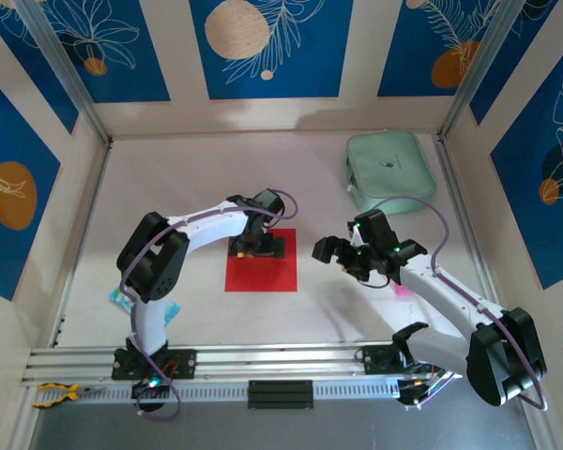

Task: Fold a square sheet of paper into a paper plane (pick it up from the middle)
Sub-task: First fold the square sheet of paper in half at the center of the table.

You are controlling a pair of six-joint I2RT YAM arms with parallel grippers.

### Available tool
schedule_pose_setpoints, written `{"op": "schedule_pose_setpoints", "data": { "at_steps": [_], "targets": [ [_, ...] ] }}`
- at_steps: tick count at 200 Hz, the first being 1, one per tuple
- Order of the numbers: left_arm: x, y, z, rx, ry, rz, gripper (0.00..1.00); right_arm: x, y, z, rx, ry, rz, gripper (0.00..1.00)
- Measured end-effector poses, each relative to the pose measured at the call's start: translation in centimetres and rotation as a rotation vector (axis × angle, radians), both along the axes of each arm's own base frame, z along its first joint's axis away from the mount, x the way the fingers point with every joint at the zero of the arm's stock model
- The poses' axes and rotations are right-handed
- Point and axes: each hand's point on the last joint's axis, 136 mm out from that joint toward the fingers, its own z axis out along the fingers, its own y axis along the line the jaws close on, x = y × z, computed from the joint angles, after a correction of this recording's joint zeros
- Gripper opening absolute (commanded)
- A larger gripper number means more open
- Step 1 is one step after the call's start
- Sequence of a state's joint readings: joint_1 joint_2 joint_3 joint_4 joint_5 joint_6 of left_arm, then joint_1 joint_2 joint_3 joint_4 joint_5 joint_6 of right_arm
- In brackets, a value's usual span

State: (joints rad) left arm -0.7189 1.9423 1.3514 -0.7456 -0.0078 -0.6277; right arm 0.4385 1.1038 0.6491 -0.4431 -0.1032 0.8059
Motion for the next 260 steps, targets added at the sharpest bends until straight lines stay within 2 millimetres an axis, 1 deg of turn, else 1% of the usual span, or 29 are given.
{"op": "schedule_pose_setpoints", "data": {
  "at_steps": [55,130,207,260],
  "targets": [
    [-0.1,0.0,-0.7,0.016,0.012,-0.003,0.99,0.0,0.0,-0.1,-0.001,0.002,0.000,0.99],
    [0.1,-0.1,-1.1,0.057,0.002,0.009,1.00,-0.2,-0.3,-0.3,-0.017,0.015,-0.006,0.99],
    [0.4,-0.1,-0.1,0.105,-0.024,0.009,1.00,-0.1,-0.3,-0.2,-0.019,0.012,-0.008,0.99],
    [0.3,-0.1,0.0,0.102,-0.019,0.029,1.00,-0.1,-0.3,-0.2,-0.019,0.012,-0.008,0.99]
  ]
}}
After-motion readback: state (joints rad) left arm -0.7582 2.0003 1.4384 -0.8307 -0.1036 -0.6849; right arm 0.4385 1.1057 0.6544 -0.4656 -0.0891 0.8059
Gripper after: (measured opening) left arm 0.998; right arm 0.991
